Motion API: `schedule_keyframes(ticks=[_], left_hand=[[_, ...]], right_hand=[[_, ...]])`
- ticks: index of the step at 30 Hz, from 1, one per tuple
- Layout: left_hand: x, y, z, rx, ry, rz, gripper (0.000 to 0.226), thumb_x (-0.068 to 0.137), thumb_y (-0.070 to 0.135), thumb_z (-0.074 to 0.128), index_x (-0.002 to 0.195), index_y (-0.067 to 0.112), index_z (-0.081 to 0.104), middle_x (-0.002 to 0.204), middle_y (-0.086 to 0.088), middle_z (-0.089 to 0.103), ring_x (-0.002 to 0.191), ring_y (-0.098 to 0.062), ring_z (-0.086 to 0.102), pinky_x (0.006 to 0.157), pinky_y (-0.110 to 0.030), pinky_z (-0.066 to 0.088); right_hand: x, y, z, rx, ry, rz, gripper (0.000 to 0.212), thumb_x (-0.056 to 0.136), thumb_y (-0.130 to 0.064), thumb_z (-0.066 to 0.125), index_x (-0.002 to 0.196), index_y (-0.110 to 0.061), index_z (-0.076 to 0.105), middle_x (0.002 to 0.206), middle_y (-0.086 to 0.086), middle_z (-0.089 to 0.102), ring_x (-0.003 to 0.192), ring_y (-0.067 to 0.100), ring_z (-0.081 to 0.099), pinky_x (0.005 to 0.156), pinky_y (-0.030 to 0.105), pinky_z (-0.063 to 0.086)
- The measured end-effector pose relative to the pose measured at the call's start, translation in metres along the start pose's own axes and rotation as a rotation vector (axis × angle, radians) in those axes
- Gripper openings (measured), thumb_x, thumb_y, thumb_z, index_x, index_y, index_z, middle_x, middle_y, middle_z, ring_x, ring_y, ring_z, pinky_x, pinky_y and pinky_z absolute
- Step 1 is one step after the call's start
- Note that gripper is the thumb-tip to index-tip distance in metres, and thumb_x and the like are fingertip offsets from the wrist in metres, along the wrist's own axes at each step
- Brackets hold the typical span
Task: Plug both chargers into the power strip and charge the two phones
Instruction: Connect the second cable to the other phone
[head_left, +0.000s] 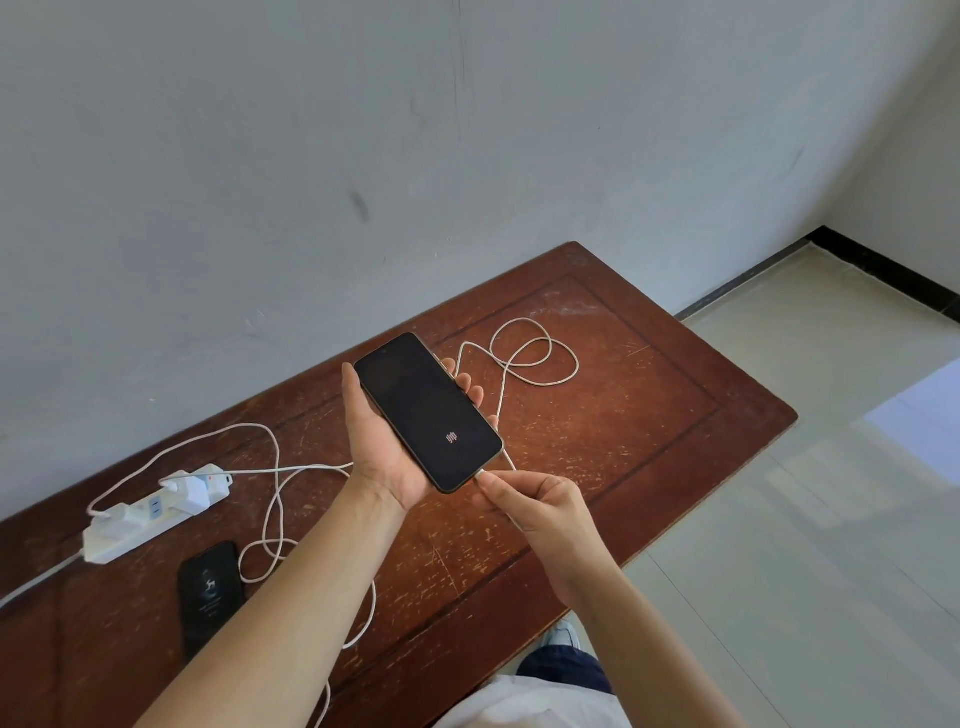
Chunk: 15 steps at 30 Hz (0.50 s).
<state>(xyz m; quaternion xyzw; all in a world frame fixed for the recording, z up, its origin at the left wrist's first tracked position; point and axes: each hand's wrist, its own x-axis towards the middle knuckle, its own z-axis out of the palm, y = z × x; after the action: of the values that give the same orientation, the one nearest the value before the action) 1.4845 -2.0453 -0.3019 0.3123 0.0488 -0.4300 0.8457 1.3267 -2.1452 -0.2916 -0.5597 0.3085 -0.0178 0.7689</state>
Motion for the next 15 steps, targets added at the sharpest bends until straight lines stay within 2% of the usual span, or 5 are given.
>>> schedule_keyframes(ticks=[5,9,13,15], left_hand=[[-0.003,0.0,0.002,0.025,0.018,-0.005,0.092,0.078,0.086,0.041,0.132,0.013,0.059,0.12,-0.015,0.066,0.119,-0.037,0.059,0.11,-0.064,0.036],[-0.005,0.003,0.003,0.026,0.016,-0.021,0.098,0.076,0.087,0.044,0.138,0.012,0.055,0.122,-0.016,0.066,0.123,-0.038,0.056,0.11,-0.062,0.037],[-0.007,0.002,0.003,0.048,0.023,-0.035,0.097,0.077,0.088,0.043,0.135,0.012,0.057,0.121,-0.016,0.066,0.121,-0.038,0.057,0.11,-0.062,0.038],[-0.009,0.0,0.003,0.054,0.041,-0.038,0.1,0.076,0.088,0.044,0.138,0.01,0.055,0.121,-0.016,0.065,0.121,-0.038,0.056,0.109,-0.062,0.039]], right_hand=[[0.0,0.002,0.0,-0.027,-0.018,0.011,0.016,0.089,-0.033,0.074,0.094,-0.02,0.082,0.087,0.003,0.081,0.087,0.013,0.076,0.097,0.031,0.054],[0.001,0.001,-0.006,0.014,-0.002,0.012,0.02,0.089,-0.034,0.072,0.1,-0.021,0.081,0.088,0.003,0.08,0.078,0.011,0.072,0.075,0.02,0.056],[0.005,0.001,-0.013,0.072,0.045,-0.001,0.023,0.091,-0.033,0.07,0.098,-0.014,0.081,0.095,0.009,0.08,0.087,0.02,0.074,0.092,0.035,0.059],[0.006,0.001,-0.015,0.06,0.04,0.003,0.022,0.09,-0.033,0.071,0.098,-0.014,0.081,0.094,0.008,0.08,0.09,0.02,0.075,0.095,0.039,0.058]])
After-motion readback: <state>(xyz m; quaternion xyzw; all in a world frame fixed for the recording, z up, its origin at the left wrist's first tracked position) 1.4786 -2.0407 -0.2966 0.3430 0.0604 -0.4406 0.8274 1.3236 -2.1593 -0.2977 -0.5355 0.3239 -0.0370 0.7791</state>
